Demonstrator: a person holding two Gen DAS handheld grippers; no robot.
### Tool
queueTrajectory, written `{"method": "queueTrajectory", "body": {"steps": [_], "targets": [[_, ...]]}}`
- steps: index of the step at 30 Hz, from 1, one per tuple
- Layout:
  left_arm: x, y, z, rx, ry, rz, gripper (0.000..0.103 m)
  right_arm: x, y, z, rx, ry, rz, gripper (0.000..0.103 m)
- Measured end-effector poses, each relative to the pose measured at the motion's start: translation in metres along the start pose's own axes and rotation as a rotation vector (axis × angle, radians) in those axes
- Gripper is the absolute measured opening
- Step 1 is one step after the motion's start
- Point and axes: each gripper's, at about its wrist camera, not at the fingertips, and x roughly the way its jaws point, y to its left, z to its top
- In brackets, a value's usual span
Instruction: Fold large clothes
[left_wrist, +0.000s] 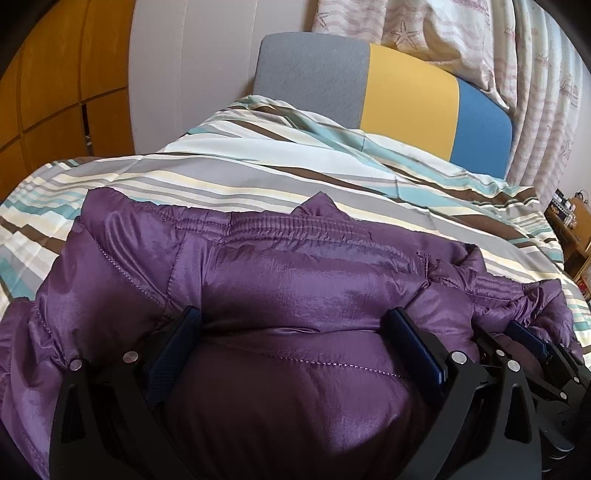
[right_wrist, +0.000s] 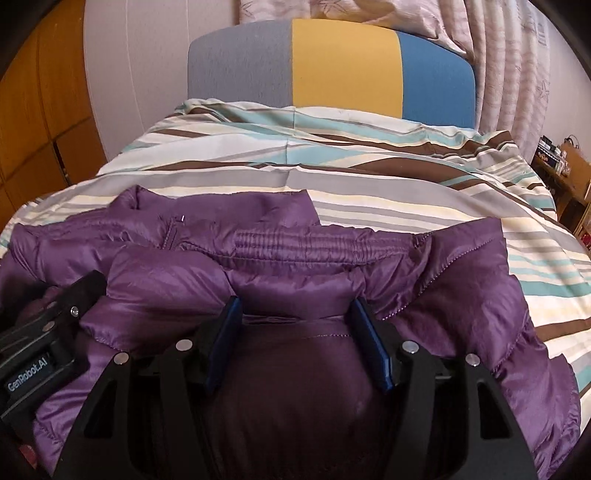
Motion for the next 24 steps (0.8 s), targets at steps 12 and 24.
{"method": "queueTrajectory", "body": {"steps": [12,24], "targets": [[-0.019,0.012,0.011,0.028,0.106,-0.024,0.100,-0.021,-0.018,0.001,0.036,-0.021,0.103,0.074],[-0.013,0.064,0.029,-0.009,0.106,0.100,0.100,-0.052,-0.064,0.004,0.008,-0.055,0.021,0.074]]}}
